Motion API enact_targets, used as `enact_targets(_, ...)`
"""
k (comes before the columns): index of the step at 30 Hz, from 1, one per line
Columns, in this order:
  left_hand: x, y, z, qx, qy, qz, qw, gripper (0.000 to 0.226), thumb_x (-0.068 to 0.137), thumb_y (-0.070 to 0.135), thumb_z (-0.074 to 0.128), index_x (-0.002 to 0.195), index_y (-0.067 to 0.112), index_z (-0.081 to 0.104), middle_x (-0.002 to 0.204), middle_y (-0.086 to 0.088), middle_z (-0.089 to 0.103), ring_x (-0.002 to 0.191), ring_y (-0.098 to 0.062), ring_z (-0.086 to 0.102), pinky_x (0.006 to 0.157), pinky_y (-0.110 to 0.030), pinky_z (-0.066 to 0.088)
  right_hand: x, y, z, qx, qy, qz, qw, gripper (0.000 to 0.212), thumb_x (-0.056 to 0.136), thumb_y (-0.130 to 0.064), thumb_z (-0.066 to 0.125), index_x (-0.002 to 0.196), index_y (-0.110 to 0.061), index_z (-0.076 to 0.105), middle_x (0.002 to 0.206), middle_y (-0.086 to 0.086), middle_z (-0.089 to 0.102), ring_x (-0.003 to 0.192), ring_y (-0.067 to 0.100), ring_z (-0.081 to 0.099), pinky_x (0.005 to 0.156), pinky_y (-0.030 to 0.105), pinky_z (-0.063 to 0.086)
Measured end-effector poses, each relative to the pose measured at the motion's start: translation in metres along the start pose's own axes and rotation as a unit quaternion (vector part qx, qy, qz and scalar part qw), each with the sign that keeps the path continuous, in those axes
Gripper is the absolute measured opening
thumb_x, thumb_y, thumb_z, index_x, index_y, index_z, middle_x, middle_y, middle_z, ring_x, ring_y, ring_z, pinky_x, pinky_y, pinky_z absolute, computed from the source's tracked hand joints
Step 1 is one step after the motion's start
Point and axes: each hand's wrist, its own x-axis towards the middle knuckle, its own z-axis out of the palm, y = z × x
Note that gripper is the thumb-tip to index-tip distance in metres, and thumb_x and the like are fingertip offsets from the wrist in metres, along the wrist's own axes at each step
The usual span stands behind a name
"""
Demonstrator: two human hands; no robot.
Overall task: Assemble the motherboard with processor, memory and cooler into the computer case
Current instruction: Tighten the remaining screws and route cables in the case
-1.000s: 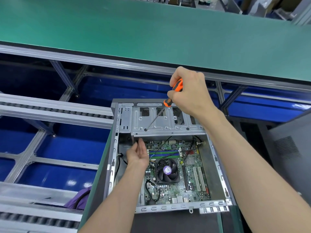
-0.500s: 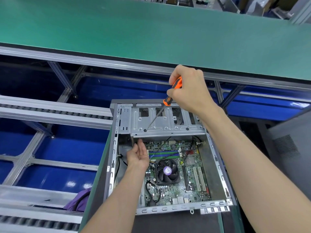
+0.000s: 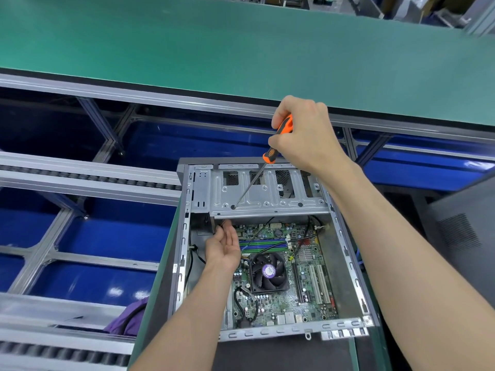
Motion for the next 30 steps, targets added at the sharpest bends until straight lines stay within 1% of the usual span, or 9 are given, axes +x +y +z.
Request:
enact_targets(5, -0.001, 0.000, 0.001, -0.017, -0.007, 0.000, 1.000, 0.013, 0.095, 0.000, 0.058, 0.108, -0.001, 0.058, 0.095, -0.016, 0.071, 0.085, -0.022, 0.072, 0.055, -0.026, 0.059, 0.000, 0.004, -0.001, 0.013, 0.011, 0.010, 1.000, 0.021, 0.068, -0.008, 0.067, 0.079, -0.021, 0.055, 0.063, -0.009, 0.048, 0.069, 0.020, 0.042, 0.057, 0.027, 0.036)
enact_targets(8, -0.001, 0.000, 0.002, -0.019, -0.006, 0.006, 1.000, 0.015, 0.095, -0.002, 0.057, 0.110, -0.002, 0.058, 0.100, -0.017, 0.070, 0.087, -0.023, 0.072, 0.055, -0.026, 0.059, -0.001, 0.007, -0.002, 0.015, 0.017, 0.013, 1.000, 0.022, 0.068, -0.008, 0.067, 0.078, -0.022, 0.054, 0.061, -0.008, 0.050, 0.064, 0.013, 0.041, 0.058, 0.024, 0.038)
enact_targets(11, 0.000, 0.000, 0.001, -0.014, -0.007, 0.011, 1.000, 0.017, 0.095, -0.002, 0.057, 0.112, -0.002, 0.058, 0.103, -0.017, 0.069, 0.088, -0.023, 0.072, 0.057, -0.026, 0.059, -0.002, 0.008, -0.002, 0.017, 0.018, 0.011, 1.000, 0.022, 0.069, -0.010, 0.068, 0.078, -0.023, 0.054, 0.062, -0.009, 0.050, 0.065, 0.015, 0.041, 0.059, 0.022, 0.037)
enact_targets(17, 0.001, 0.000, 0.000, 0.014, 0.001, 0.007, 1.000, 0.014, 0.095, 0.003, 0.060, 0.109, -0.001, 0.060, 0.095, -0.013, 0.071, 0.075, -0.020, 0.075, 0.056, -0.025, 0.059, -0.006, 0.003, -0.001, -0.001, -0.012, -0.017, 1.000, 0.016, 0.076, -0.023, 0.066, 0.085, -0.019, 0.053, 0.074, -0.006, 0.063, 0.083, 0.026, 0.052, 0.081, 0.037, 0.044)
enact_targets(20, 0.001, 0.001, 0.000, 0.001, -0.011, -0.004, 1.000, 0.016, 0.096, 0.004, 0.058, 0.112, 0.001, 0.060, 0.095, -0.012, 0.072, 0.080, -0.019, 0.073, 0.055, -0.027, 0.059, -0.004, 0.001, -0.005, 0.014, -0.031, -0.024, 0.999, 0.020, 0.070, -0.014, 0.068, 0.084, -0.020, 0.055, 0.069, -0.007, 0.056, 0.072, 0.023, 0.050, 0.069, 0.037, 0.050)
enact_targets(22, 0.001, 0.000, 0.001, 0.008, -0.016, -0.007, 1.000, 0.016, 0.096, 0.005, 0.058, 0.111, 0.002, 0.060, 0.093, -0.011, 0.073, 0.077, -0.018, 0.074, 0.055, -0.028, 0.059, -0.003, -0.001, -0.007, 0.027, -0.036, -0.028, 0.999, 0.021, 0.070, -0.013, 0.068, 0.085, -0.020, 0.055, 0.070, -0.005, 0.058, 0.074, 0.025, 0.056, 0.066, 0.036, 0.052)
enact_targets(24, -0.001, 0.000, 0.001, 0.028, -0.021, -0.001, 0.999, 0.016, 0.096, 0.005, 0.058, 0.111, 0.003, 0.060, 0.090, -0.011, 0.074, 0.077, -0.019, 0.075, 0.057, -0.029, 0.060, -0.004, -0.005, -0.006, 0.023, -0.031, -0.046, 0.998, 0.021, 0.072, -0.016, 0.069, 0.085, -0.022, 0.053, 0.070, -0.007, 0.057, 0.074, 0.023, 0.053, 0.070, 0.035, 0.049)
enact_targets(28, -0.001, 0.005, 0.000, 0.120, 0.010, 0.047, 0.992, 0.016, 0.101, 0.008, 0.049, 0.112, 0.001, 0.057, 0.099, -0.021, 0.071, 0.081, -0.027, 0.076, 0.059, -0.028, 0.060, -0.006, -0.018, -0.005, 0.011, -0.019, -0.090, 0.996, 0.022, 0.072, -0.014, 0.064, 0.086, -0.023, 0.049, 0.064, -0.011, 0.052, 0.068, 0.006, 0.042, 0.070, 0.035, 0.045)
enact_targets(30, 0.002, 0.009, -0.002, 0.196, 0.058, 0.107, 0.973, 0.019, 0.101, 0.009, 0.044, 0.105, 0.000, 0.060, 0.086, -0.019, 0.074, 0.074, -0.025, 0.076, 0.054, -0.024, 0.058, -0.006, -0.026, -0.004, 0.006, -0.023, -0.112, 0.993, 0.022, 0.069, -0.012, 0.060, 0.086, -0.021, 0.049, 0.063, -0.007, 0.054, 0.064, 0.008, 0.044, 0.065, 0.037, 0.047)
